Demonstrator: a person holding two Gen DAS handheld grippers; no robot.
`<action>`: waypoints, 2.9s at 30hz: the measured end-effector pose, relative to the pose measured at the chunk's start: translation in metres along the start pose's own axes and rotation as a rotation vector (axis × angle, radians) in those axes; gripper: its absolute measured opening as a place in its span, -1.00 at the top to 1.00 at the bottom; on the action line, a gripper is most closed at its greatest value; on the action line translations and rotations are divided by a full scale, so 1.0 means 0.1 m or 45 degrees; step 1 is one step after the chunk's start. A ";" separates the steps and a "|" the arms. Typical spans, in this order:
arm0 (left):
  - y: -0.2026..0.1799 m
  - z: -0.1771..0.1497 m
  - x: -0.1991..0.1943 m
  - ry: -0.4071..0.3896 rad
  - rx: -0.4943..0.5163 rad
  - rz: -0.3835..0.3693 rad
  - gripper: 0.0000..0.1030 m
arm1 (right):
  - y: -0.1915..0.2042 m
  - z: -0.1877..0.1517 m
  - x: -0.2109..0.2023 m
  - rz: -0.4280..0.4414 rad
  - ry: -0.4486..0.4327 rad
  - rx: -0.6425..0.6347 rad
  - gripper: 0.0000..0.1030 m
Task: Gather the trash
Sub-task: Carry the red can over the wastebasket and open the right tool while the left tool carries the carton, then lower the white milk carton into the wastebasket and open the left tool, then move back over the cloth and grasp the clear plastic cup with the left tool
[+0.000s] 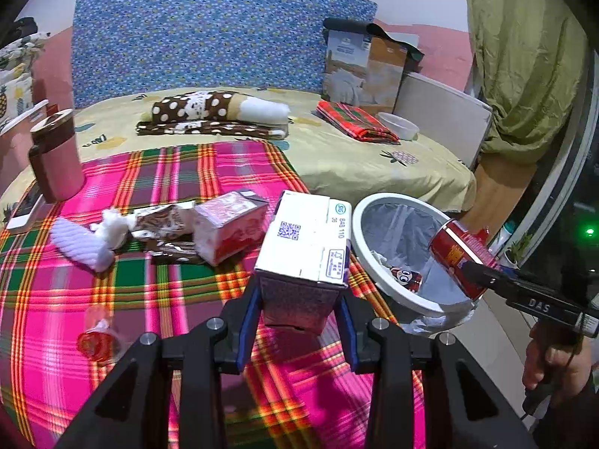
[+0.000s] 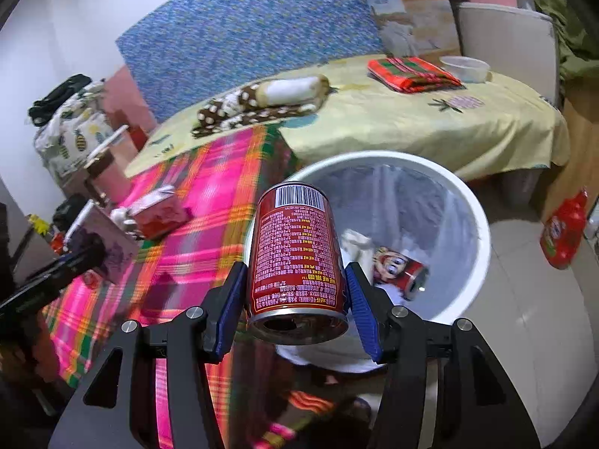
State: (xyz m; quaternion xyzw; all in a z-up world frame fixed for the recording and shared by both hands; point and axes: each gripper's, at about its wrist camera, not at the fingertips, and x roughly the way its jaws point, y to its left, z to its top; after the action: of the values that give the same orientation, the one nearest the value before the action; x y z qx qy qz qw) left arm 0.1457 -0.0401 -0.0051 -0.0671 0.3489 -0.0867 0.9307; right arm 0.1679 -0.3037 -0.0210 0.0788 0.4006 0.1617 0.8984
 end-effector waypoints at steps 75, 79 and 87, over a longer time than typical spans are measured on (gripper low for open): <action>-0.86 0.14 0.60 0.126 0.088 -0.243 0.09 | -0.14 -0.13 -0.17 0.061 -0.042 0.067 -0.10; -0.70 0.09 0.45 0.106 0.058 -0.211 0.09 | 0.01 -0.15 -0.15 0.086 -0.033 0.035 -0.10; -0.40 -0.02 0.19 0.061 0.015 -0.119 0.10 | 0.35 -0.18 -0.10 0.143 -0.011 -0.039 -0.10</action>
State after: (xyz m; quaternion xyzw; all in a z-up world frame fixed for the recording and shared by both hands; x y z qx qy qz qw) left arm 0.1538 -0.0834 -0.0106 -0.0756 0.3670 -0.1337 0.9174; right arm 0.1402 -0.2743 -0.0170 0.0881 0.3891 0.2177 0.8908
